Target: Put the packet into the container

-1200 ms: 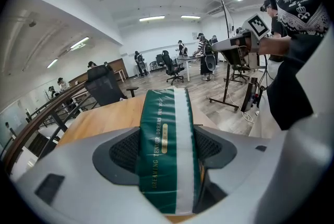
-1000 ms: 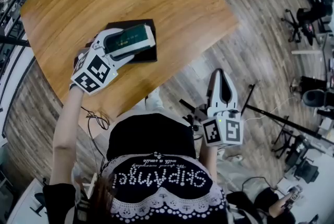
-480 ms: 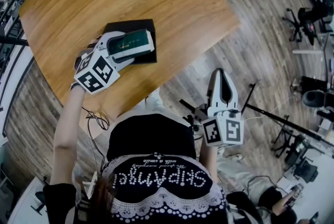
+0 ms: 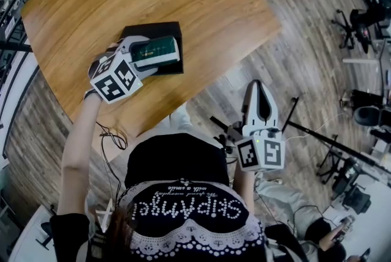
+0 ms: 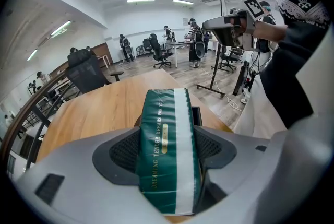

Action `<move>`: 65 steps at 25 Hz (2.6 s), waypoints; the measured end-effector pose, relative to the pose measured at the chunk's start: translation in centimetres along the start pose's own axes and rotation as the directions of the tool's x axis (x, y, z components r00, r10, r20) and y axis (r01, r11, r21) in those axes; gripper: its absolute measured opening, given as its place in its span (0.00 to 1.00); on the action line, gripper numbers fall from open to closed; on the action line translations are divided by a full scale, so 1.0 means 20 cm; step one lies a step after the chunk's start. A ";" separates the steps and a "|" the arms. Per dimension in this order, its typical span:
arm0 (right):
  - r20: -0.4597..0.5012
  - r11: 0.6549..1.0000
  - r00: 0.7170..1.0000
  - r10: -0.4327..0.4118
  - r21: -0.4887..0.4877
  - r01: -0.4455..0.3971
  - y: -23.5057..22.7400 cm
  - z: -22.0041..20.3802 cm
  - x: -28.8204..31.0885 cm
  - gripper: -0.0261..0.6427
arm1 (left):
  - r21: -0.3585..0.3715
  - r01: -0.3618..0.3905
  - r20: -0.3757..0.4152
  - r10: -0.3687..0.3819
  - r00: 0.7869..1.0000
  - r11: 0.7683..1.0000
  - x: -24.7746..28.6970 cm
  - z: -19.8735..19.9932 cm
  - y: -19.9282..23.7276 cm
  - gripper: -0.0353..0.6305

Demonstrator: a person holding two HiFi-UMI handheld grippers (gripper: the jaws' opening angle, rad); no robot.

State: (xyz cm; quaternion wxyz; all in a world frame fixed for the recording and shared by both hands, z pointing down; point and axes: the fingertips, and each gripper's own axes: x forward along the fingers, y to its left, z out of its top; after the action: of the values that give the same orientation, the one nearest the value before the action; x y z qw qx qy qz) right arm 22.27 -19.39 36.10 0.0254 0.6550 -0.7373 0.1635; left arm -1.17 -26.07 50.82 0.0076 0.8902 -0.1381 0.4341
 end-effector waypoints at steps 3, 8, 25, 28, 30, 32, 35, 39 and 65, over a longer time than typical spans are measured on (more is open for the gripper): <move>-0.002 1.000 1.000 0.002 -0.002 -0.002 0.00 0.00 0.00 0.10 | 0.002 0.017 -0.011 -0.017 1.000 1.000 0.03 -0.01 -0.01 0.57; -0.002 1.000 1.000 0.008 -0.002 -0.008 0.02 0.01 0.01 0.10 | 0.016 0.041 -0.038 -0.040 0.998 0.999 0.07 -0.03 -0.03 0.57; -0.006 1.000 1.000 0.010 -0.002 -0.010 0.04 0.01 0.01 0.10 | 0.040 0.080 -0.093 -0.076 0.993 0.996 0.18 -0.09 -0.05 0.57; -0.008 1.000 1.000 0.008 -0.001 -0.008 0.03 0.01 0.00 0.10 | 0.039 0.079 -0.098 -0.075 0.992 0.996 0.19 -0.10 -0.05 0.57; -0.007 1.000 1.000 0.007 -0.001 -0.007 0.03 0.02 0.00 0.10 | 0.039 0.077 -0.103 -0.073 0.992 0.996 0.20 -0.10 -0.05 0.57; -0.006 1.000 1.000 0.006 -0.001 -0.006 0.03 0.02 0.00 0.10 | 0.042 0.078 -0.112 -0.073 0.991 0.996 0.21 -0.11 -0.05 0.57; -0.006 1.000 1.000 0.007 -0.002 -0.007 0.03 0.01 0.00 0.10 | 0.042 0.075 -0.136 -0.069 0.988 0.996 0.24 -0.14 -0.04 0.57; -0.009 1.000 1.000 0.007 -0.003 -0.007 0.03 0.00 0.00 0.10 | 0.026 0.073 -0.146 -0.069 0.987 0.997 0.26 -0.16 -0.04 0.57; -0.001 1.000 1.000 0.011 -0.008 -0.011 0.04 0.01 0.01 0.10 | -0.057 0.066 -0.118 -0.073 0.990 0.996 0.18 -0.10 0.02 0.57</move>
State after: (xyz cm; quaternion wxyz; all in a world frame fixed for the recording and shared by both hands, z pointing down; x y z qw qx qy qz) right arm 21.58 -19.59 35.72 0.0276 0.6507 -0.7415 0.1610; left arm -0.66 -27.02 54.78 0.0546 0.8663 -0.1177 0.4824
